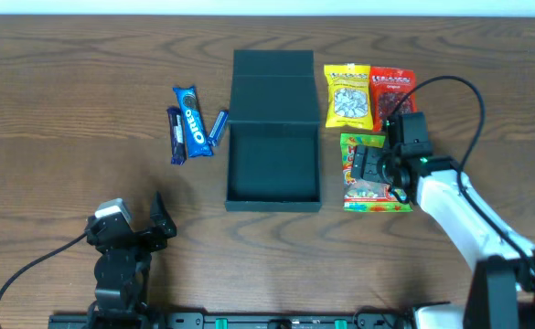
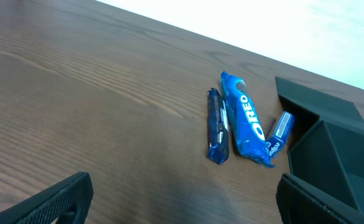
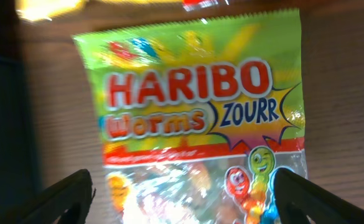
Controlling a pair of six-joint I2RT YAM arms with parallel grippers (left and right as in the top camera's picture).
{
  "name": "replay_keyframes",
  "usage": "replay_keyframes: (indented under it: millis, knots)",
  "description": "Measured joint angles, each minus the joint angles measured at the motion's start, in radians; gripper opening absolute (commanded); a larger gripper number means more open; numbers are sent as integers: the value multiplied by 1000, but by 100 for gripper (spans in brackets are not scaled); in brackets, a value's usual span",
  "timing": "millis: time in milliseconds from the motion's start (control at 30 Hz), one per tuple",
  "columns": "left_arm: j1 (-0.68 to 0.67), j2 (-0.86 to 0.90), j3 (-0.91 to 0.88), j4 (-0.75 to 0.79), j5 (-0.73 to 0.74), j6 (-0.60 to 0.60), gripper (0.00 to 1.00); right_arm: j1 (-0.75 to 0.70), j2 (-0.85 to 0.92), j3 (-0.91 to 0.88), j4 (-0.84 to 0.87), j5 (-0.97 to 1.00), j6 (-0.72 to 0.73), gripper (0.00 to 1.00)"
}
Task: Pack container
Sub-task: 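Reach the right gripper to the green Haribo bag and grasp it, then carry the Haribo bag left and lower it into the green box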
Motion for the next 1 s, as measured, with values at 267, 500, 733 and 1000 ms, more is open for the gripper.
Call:
replay_keyframes:
  millis: [267, 500, 733, 1000]
  knots:
    - [0, 0, 0, 0, 0, 0, 95, 0, 113, 2, 24, 29, -11, 68]
    - [0, 0, 0, 0, 0, 0, 95, 7, 143, 29, 35, 31, -13, 22]
    - [0, 0, 0, 0, 0, 0, 95, 10, 143, 42, 22, 34, -11, 2]
    - [0, 0, 0, 0, 0, 0, 95, 10, 140, 45, 3, -18, -11, 1]
